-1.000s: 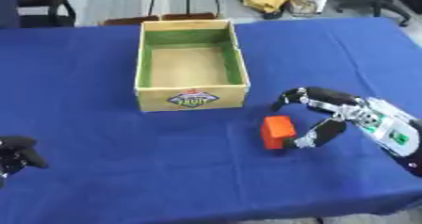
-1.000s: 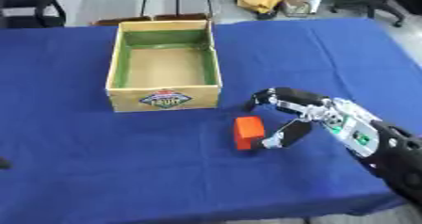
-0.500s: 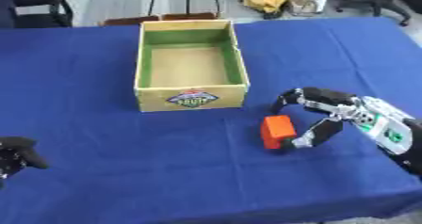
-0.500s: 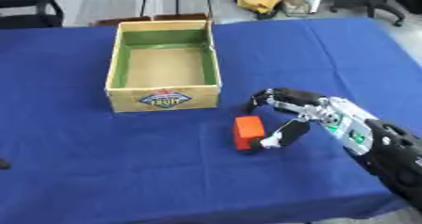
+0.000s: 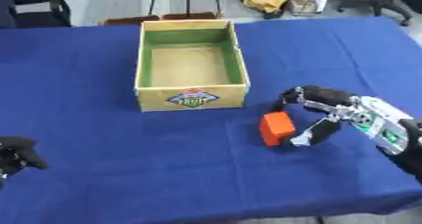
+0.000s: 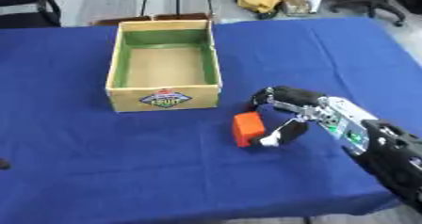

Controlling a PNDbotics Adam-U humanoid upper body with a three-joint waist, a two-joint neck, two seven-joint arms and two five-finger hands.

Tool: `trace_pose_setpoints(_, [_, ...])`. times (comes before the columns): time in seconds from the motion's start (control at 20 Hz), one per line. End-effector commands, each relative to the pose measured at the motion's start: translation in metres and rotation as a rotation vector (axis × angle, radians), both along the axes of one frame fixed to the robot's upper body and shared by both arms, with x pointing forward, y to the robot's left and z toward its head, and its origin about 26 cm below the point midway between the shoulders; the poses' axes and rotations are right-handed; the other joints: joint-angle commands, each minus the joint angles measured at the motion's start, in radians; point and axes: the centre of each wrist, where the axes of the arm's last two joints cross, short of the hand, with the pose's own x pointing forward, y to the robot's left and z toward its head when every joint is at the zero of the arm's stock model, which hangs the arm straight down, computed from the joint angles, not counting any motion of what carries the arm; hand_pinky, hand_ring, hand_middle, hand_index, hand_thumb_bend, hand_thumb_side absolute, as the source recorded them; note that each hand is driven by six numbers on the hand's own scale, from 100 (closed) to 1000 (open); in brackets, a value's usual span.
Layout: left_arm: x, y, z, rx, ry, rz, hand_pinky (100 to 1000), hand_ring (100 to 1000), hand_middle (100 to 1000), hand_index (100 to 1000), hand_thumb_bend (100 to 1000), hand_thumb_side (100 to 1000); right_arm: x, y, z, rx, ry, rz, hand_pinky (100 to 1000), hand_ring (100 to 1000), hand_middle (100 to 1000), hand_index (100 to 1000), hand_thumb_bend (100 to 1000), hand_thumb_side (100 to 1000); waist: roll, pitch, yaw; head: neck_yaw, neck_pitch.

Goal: Pick up objects on the table and place them in the box.

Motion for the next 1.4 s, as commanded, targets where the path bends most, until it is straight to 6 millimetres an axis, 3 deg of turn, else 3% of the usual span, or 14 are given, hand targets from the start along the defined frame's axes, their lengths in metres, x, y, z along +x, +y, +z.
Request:
trace_pose_setpoints(0.05, [0.000, 0.002, 0.006, 0.014, -0.019, -0.004, 653, 574, 509, 714, 253, 1000, 0.005, -0.005, 0.012, -0.031, -0.074, -0.006, 726, 706, 613, 785, 485, 529, 0.001, -0.015, 0.000, -0.003, 0.007])
trace_pose_setpoints(0.3, [0.000, 0.002, 0.005, 0.013, -0.018, -0.004, 653, 574, 509, 714, 253, 1000, 0.007, -0.005, 0.009, -0.053, -0.124, -0.008, 706, 685, 580, 748, 476, 505, 0.002, -0.016, 0.000, -0.005, 0.007])
trace_pose_setpoints(0.5, [0.000, 0.002, 0.005, 0.012, -0.018, -0.004, 652, 574, 509, 714, 253, 1000, 0.007, -0.006, 0.006, -0.045, -0.147, -0.020, 688, 666, 489, 646, 467, 457, 0.003, -0.017, -0.001, -0.005, 0.006])
trace_pose_setpoints(0.7, [0.000, 0.002, 0.005, 0.012, -0.018, -0.003, 652, 574, 509, 714, 253, 1000, 0.007, -0.008, 0.001, -0.009, -0.166, -0.043, 662, 650, 396, 505, 443, 309, 0.003, -0.017, -0.002, -0.005, 0.004])
trace_pose_setpoints(0.75, [0.000, 0.002, 0.005, 0.012, -0.018, -0.002, 652, 574, 508, 714, 255, 1000, 0.007, -0.008, 0.000, 0.003, -0.168, -0.052, 651, 644, 376, 468, 419, 219, 0.003, -0.017, -0.003, -0.005, 0.004])
trace_pose_setpoints(0.85, [0.000, 0.002, 0.005, 0.011, -0.019, -0.002, 652, 574, 508, 714, 252, 1000, 0.007, -0.009, -0.001, 0.022, -0.171, -0.066, 645, 635, 366, 449, 416, 142, 0.004, -0.017, -0.003, -0.005, 0.003])
trace_pose_setpoints(1.1, [0.000, 0.002, 0.005, 0.010, -0.019, -0.001, 652, 574, 508, 713, 253, 1000, 0.005, -0.008, 0.001, 0.057, -0.170, -0.074, 646, 629, 359, 441, 414, 127, 0.005, -0.016, -0.007, -0.006, 0.001])
trace_pose_setpoints(1.4, [0.000, 0.002, 0.005, 0.010, -0.018, 0.003, 652, 574, 508, 713, 256, 1000, 0.000, -0.001, 0.029, 0.124, -0.222, -0.048, 649, 633, 358, 440, 408, 100, 0.000, -0.017, -0.013, -0.004, -0.004])
